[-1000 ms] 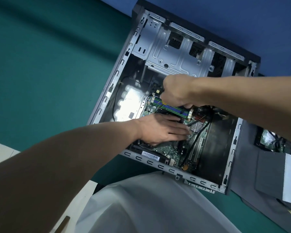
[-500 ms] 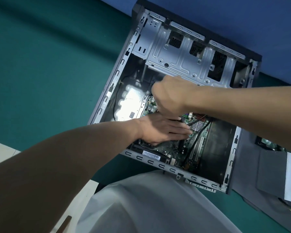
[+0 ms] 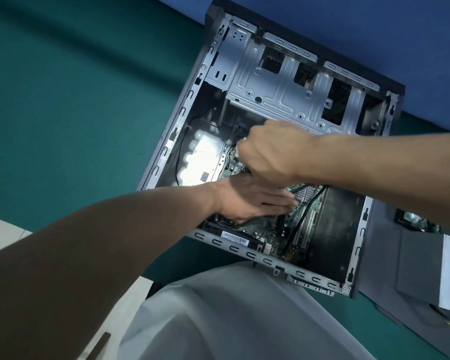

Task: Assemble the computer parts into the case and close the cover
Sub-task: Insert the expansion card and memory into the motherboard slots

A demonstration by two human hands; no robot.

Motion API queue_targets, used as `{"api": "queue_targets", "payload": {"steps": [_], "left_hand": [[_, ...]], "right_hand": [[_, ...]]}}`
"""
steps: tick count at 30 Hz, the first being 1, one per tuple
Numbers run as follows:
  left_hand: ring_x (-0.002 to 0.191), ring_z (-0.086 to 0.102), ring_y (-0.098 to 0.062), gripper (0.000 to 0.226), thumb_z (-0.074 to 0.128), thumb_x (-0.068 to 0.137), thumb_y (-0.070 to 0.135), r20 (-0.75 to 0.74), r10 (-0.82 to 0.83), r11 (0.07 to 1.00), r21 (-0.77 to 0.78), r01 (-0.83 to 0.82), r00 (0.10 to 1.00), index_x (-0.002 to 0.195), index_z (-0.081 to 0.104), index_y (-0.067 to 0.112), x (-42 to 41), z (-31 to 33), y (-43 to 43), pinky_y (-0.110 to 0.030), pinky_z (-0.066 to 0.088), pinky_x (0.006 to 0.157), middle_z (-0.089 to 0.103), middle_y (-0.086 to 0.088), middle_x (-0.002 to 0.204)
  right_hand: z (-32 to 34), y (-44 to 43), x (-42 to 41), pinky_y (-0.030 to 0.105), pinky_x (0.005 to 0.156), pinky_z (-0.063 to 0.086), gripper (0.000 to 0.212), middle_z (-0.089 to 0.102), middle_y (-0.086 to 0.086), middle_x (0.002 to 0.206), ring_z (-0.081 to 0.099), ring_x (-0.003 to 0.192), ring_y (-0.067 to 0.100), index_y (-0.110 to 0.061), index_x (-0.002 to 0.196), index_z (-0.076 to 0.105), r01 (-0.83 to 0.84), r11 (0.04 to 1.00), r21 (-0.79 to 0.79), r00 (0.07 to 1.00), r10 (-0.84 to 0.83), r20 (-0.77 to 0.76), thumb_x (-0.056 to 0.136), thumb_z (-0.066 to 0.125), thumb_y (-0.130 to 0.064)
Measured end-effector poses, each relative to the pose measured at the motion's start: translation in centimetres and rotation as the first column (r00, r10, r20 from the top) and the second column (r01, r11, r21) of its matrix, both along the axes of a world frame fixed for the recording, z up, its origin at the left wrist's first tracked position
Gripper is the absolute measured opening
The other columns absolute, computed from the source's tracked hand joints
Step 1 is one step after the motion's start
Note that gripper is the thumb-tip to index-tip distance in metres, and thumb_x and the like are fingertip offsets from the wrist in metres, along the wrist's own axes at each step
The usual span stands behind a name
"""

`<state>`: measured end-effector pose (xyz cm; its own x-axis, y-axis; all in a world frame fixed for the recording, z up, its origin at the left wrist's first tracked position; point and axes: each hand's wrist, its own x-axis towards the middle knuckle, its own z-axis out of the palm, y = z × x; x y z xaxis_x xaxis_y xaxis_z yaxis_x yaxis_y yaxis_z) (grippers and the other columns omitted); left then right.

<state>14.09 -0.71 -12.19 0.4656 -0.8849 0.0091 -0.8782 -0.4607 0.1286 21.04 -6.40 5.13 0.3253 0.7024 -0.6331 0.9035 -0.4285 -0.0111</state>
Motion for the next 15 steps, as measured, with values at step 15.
{"api": "queue_targets", "payload": {"steps": [15], "left_hand": [[0.145, 0.027, -0.024, 0.057, 0.046, 0.095, 0.008, -0.024, -0.009, 1.0, -0.02, 0.009, 1.0, 0.15, 0.031, 0.01, 0.1, 0.1, -0.1, -0.043, 0.02, 0.12, 0.029, -0.007, 0.156]], "right_hand": [[0.7, -0.5, 0.0, 0.03, 0.051, 0.039, 0.032, 0.045, 0.007, 0.06, 0.046, 0.052, 0.023, -0.009, 0.071, 0.052, -0.155, 0.987, -0.047, 0.987, 0.156, 0.033, 0.097, 0.036, -0.019]]}}
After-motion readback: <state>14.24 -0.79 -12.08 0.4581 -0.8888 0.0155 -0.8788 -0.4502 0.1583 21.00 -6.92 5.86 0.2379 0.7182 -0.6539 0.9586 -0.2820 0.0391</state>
